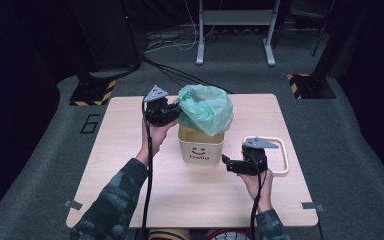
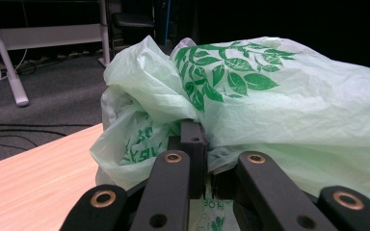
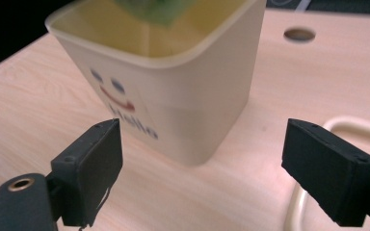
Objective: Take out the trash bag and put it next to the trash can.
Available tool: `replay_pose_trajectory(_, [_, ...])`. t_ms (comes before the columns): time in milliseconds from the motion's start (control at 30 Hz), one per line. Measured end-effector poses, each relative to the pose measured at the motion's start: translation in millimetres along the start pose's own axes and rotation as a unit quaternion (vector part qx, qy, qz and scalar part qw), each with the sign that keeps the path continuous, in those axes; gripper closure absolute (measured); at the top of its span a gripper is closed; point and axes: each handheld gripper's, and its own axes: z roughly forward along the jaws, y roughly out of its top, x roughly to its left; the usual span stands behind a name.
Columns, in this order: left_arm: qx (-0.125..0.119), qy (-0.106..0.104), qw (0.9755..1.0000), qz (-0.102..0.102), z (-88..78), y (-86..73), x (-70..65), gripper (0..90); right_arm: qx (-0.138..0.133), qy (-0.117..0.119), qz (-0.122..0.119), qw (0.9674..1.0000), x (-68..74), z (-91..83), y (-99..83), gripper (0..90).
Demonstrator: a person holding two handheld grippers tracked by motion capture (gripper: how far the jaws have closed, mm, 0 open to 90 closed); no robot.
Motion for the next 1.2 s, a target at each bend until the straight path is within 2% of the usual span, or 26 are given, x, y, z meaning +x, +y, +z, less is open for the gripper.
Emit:
replay_pose_trajectory(100, [-0.002, 0.002, 1.0, -0.002, -2.6, 0.2, 1.2, 86.1, 0.014, -0.018, -0.002, 0.9997, -1.0, 9.2, -19.8, 12.6])
replay_pose_trajectory(200, [-0.004, 0.004, 1.0, -0.003, -5.1, -0.1, 3.5, 86.1, 0.035, -0.022, 0.004, 0.9991, -2.6, 19.8, -39.4, 12.2])
replay_pose_trajectory(300, [-0.009, 0.005, 0.9999, -0.006, -7.5, -0.3, 5.0, 86.1, 0.052, -0.04, -0.002, 0.9979, -3.1, 28.7, -57.1, 12.1])
replay_pose_trajectory(367, [-0.01, 0.007, 0.9999, -0.006, -8.5, 0.1, 5.5, 86.1, 0.065, -0.052, -0.006, 0.9965, -3.0, 34.2, -66.5, 12.1])
replay_pose_trajectory(500, [-0.015, 0.007, 0.9998, -0.007, -10.4, 1.4, 5.5, 86.1, 0.084, -0.059, -0.018, 0.9946, -2.1, 42.1, -78.5, 12.2])
replay_pose_trajectory(667, [-0.019, 0.01, 0.9997, -0.006, -13.3, 3.7, 6.5, 86.1, 0.089, -0.074, -0.039, 0.9925, 2.6, 45.9, -84.1, 12.2])
replay_pose_trajectory(1200, [-0.04, 0.027, 0.9987, -0.017, -33.1, 7.2, 20.7, 86.1, 0.087, -0.078, -0.036, 0.9925, 1.4, 45.6, -84.3, 13.8])
